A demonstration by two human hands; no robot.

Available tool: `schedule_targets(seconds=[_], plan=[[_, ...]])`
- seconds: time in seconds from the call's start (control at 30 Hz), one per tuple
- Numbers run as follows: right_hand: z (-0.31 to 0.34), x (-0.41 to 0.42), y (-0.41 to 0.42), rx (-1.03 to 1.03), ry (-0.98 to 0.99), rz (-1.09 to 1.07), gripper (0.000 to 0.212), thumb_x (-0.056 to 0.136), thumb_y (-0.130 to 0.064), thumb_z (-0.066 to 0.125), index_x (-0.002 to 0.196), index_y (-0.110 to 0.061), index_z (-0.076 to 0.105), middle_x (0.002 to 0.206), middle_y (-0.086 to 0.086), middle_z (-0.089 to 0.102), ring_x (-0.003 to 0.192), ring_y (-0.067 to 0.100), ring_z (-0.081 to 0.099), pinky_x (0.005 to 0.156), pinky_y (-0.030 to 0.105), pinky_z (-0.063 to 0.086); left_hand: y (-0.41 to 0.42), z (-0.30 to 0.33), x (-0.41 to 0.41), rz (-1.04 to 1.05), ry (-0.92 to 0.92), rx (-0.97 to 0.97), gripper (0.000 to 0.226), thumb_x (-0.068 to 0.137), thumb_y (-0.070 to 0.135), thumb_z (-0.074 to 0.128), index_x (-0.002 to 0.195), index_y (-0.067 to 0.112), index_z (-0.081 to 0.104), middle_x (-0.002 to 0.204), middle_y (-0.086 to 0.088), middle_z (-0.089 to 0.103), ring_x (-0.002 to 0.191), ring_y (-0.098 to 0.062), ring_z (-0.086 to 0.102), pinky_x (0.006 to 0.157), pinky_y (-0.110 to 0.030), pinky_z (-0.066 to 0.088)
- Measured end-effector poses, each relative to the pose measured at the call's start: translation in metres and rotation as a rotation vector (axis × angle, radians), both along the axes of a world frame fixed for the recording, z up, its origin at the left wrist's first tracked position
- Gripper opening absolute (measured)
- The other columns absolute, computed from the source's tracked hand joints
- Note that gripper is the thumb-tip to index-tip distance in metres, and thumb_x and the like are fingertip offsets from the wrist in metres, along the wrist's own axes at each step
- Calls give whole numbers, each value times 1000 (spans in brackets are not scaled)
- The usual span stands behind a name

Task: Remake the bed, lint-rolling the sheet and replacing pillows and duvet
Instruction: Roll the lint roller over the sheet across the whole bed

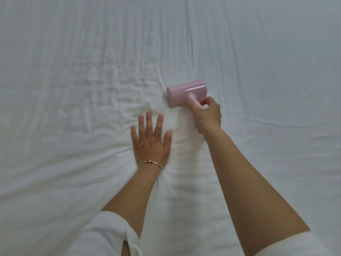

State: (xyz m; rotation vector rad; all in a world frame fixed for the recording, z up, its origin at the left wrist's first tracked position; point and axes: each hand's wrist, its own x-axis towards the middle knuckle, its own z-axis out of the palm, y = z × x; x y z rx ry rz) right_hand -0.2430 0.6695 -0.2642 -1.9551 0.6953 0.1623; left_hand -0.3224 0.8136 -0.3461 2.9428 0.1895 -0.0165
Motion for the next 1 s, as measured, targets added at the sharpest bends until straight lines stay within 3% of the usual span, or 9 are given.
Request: schedule_targets(seconds=[0.1, 0.3, 0.4, 0.5, 0.63, 0.8, 1.0], plan=[[8, -48, -11, -7, 46, -17, 44, 76, -69, 59, 73, -27, 49, 70, -5, 62, 63, 21, 60, 69, 40, 54, 1, 14, -1, 2, 86, 4, 62, 95, 57, 9, 152, 36, 3, 162, 3, -4, 149, -19, -8, 116, -43, -13], [24, -158, -37, -33, 103, -36, 43, 84, -66, 58, 82, -23, 54, 78, -9, 64, 72, 11, 61, 62, 31, 44, -24, 37, -65, -12, 211, -68, 58, 101, 47, 18, 153, 32, -4, 162, 1, -9, 149, -19, -10, 119, -42, -7], [28, -208, -54, -9, 130, -36, 43, 84, -65, 59, 82, -23, 54, 77, -7, 64, 72, 13, 61, 62, 31, 43, -39, 36, -134, -44, 177, -78, 60, 96, 46, 12, 153, 29, 9, 162, -2, 8, 149, -22, 5, 117, -43, -2], [31, -254, -72, -1, 156, -18, 42, 82, -64, 61, 83, -22, 54, 79, -2, 64, 73, 17, 62, 65, 34, 46, -53, 34, -197, -40, 169, -85, 59, 95, 43, 21, 151, 25, 26, 158, -4, 25, 146, -24, 22, 115, -45, 10], [32, -324, -97, 5, 167, 12, 39, 84, -59, 62, 84, -22, 54, 76, 1, 64, 68, 20, 60, 64, 34, 47, -73, 32, -266, -9, 178, -92, 58, 96, 42, 25, 150, 23, 28, 157, -4, 27, 145, -24, 23, 115, -45, 10], [30, -421, -136, 1, 196, 33, 34, 84, -55, 64, 82, -23, 52, 73, 3, 62, 63, 21, 57, 62, 33, 45, -107, 32, -338, 52, 215, -69, 62, 92, 48, 4, 151, 30, -2, 160, 4, -6, 149, -17, -1, 116, -39, -11], [31, -526, -178, 8, 198, 90, 26, 89, -46, 64, 87, -22, 52, 82, 4, 61, 71, 20, 58, 60, 32, 43, -145, 38, -421, 25, 272, -50, 66, 86, 52, -10, 148, 32, -17, 155, 7, -26, 147, -16, -18, 115, -40, -16]])
